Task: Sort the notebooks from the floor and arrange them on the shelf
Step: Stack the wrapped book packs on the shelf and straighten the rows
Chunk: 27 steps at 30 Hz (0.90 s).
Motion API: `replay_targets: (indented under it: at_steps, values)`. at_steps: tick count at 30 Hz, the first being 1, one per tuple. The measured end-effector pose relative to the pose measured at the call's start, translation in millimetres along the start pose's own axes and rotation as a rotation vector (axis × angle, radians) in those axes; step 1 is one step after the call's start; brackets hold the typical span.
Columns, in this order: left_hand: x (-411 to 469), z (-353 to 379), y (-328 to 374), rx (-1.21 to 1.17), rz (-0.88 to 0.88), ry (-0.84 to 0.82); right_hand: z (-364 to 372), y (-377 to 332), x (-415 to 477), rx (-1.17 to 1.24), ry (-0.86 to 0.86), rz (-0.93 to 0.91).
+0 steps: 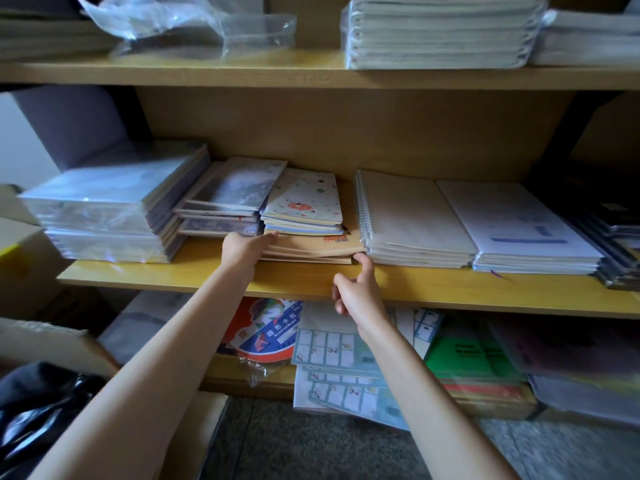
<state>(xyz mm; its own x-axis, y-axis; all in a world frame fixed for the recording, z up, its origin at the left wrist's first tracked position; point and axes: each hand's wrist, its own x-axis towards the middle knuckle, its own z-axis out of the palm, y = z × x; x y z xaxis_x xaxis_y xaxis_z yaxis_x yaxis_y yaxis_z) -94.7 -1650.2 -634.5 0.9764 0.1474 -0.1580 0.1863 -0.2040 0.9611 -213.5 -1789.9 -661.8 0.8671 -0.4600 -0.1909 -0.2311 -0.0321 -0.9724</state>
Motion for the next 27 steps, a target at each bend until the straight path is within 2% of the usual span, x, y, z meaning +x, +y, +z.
replay_targets:
  at_steps: [7, 12, 15, 19, 22, 27]
  values:
    - [-2.7, 0.4, -4.8, 0.301, 0.106, 0.086, -0.4, 1.4, -7.3, -0.107, -0.038, -0.059]
    - [1.8, -2.7, -0.4, 0.308, 0.101, 0.087, -5.8, 10.0, -7.9, -0.196, 0.023, -0.139]
    - [1.7, -7.1, -5.6, 0.341, 0.172, 0.059, -7.3, 9.4, -3.8, -0.198, 0.051, -0.143]
    - [-2.4, -13.7, -18.8, 0.443, 0.32, -0.026, -7.6, 6.0, -1.6, -0.489, 0.134, -0.179]
    - [-4.1, -15.8, -24.4, 0.535, 0.427, 0.034, -8.3, 1.7, 2.3, -0.712, 0.212, -0.232]
    - [-4.0, -21.8, -30.4, 0.683, 0.576, 0.073, -11.1, 1.6, 5.8, -0.848, 0.221, -0.319]
